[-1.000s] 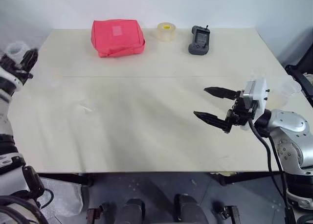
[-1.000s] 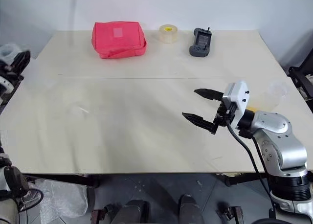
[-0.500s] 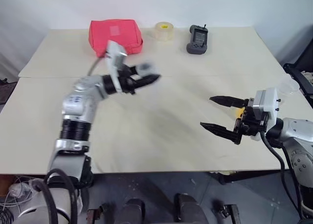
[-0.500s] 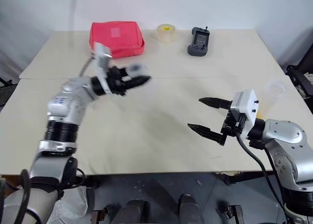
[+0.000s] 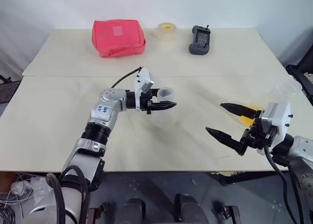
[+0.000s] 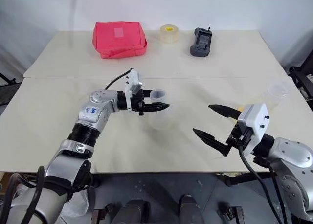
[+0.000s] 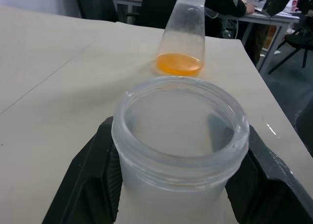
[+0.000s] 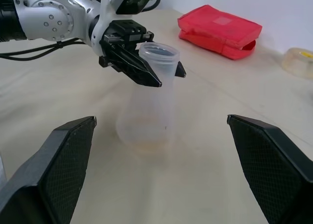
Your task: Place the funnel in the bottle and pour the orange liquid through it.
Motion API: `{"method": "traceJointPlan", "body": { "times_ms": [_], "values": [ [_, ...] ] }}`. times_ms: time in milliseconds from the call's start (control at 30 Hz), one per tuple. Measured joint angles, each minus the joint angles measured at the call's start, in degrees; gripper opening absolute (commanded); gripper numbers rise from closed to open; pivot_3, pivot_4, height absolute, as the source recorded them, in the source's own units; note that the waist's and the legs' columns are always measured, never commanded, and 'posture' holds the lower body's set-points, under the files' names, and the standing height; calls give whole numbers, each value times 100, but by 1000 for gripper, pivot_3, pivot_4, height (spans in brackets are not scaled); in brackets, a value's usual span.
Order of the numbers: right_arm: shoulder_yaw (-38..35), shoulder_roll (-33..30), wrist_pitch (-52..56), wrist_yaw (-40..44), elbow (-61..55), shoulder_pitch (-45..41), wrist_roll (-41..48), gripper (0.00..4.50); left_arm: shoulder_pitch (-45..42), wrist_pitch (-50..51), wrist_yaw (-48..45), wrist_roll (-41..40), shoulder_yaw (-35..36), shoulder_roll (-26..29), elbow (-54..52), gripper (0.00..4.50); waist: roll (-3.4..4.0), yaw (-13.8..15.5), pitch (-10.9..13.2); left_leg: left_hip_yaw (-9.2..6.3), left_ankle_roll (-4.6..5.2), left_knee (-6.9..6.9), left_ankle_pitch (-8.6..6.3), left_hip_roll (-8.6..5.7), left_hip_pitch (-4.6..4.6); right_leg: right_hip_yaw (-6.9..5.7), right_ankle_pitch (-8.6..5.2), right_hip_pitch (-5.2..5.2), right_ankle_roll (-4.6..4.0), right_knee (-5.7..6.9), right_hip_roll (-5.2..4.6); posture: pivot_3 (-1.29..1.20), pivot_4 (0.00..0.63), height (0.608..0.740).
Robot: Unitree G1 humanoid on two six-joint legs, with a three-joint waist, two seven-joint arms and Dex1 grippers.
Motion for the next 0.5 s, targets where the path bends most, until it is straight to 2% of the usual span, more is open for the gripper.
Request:
{"method": "traceJointPlan", "body": {
  "times_ms": [200,500],
  "values": [
    [-2,-1,0,-112,-28,46,12,4500,216,-302,-197,104,-36,-39,35,4457,0,3,0,2,1,1,0,1,3,2,0,2,0,1,1,0,150,740],
    [-22,-28,-2,-119,-29,72,16,4500,559,49,-228,89,-23,218,-484,4457,0,0,0,1,2,0,0,3,4,3,0,1,0,4,2,0,150,740]
  ]
}}
